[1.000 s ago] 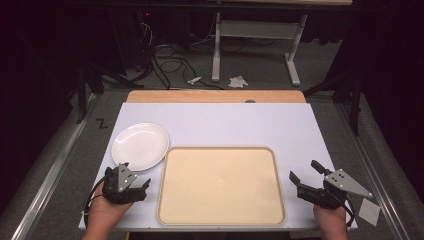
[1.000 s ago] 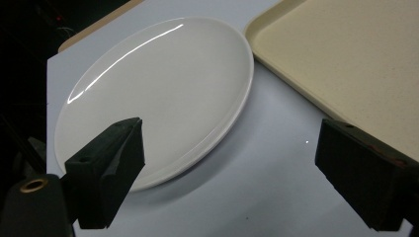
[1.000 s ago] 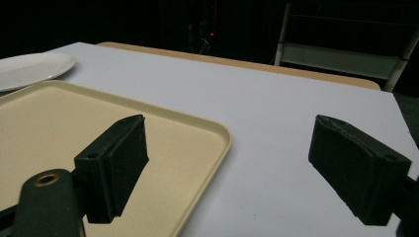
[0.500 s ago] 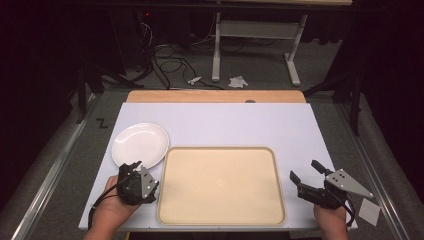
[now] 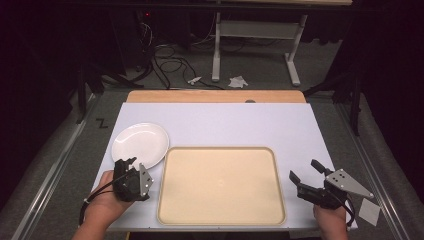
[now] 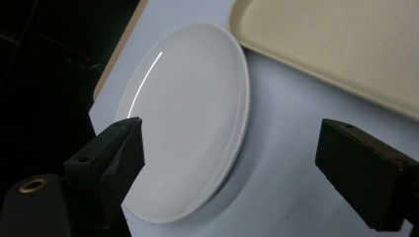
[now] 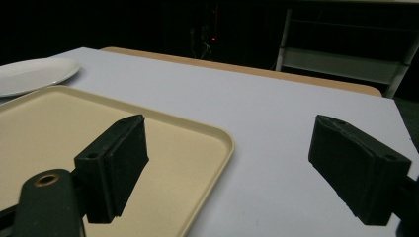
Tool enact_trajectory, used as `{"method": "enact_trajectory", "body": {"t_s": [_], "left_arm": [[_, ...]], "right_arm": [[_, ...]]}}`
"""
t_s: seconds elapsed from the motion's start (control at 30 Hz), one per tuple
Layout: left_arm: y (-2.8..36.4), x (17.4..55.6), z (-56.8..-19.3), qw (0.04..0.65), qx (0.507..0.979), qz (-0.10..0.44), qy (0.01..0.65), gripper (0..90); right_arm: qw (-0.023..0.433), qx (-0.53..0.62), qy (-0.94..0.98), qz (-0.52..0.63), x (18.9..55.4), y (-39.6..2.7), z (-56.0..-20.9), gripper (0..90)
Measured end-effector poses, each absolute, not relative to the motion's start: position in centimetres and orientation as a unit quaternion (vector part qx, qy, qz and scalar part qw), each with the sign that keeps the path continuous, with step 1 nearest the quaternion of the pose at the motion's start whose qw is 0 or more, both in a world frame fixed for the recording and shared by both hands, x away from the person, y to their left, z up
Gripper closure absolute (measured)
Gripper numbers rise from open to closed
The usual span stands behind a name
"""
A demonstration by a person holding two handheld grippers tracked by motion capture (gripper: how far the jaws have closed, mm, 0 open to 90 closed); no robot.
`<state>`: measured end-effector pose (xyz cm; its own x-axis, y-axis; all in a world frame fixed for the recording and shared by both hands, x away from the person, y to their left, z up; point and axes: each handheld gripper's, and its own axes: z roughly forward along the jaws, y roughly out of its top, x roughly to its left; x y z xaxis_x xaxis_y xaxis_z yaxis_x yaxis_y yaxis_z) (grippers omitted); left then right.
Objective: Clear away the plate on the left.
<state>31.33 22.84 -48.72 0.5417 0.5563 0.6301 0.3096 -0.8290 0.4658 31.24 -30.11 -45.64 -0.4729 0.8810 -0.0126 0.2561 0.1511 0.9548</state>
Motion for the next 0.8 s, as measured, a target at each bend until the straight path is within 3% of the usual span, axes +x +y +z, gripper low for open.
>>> {"method": "enact_trajectory", "body": {"t_s": [0.33, 0.53, 0.8], "left_arm": [[23.7, 32.0, -48.4, 0.164, 0.867, 0.384, 0.274, 17.2], [23.8, 32.3, -48.7, 0.148, 0.873, 0.383, 0.264, 25.2], [22.7, 33.1, -50.4, 0.08, 0.891, 0.391, 0.217, 34.3]], "right_arm": [[0.309, 0.407, 0.693, 0.508, 31.2, -30.2, -45.6, 16.2], [0.309, 0.407, 0.694, 0.507, 31.3, -30.0, -45.7, 16.2], [0.311, 0.414, 0.686, 0.512, 31.0, -30.5, -45.5, 16.2]]}}
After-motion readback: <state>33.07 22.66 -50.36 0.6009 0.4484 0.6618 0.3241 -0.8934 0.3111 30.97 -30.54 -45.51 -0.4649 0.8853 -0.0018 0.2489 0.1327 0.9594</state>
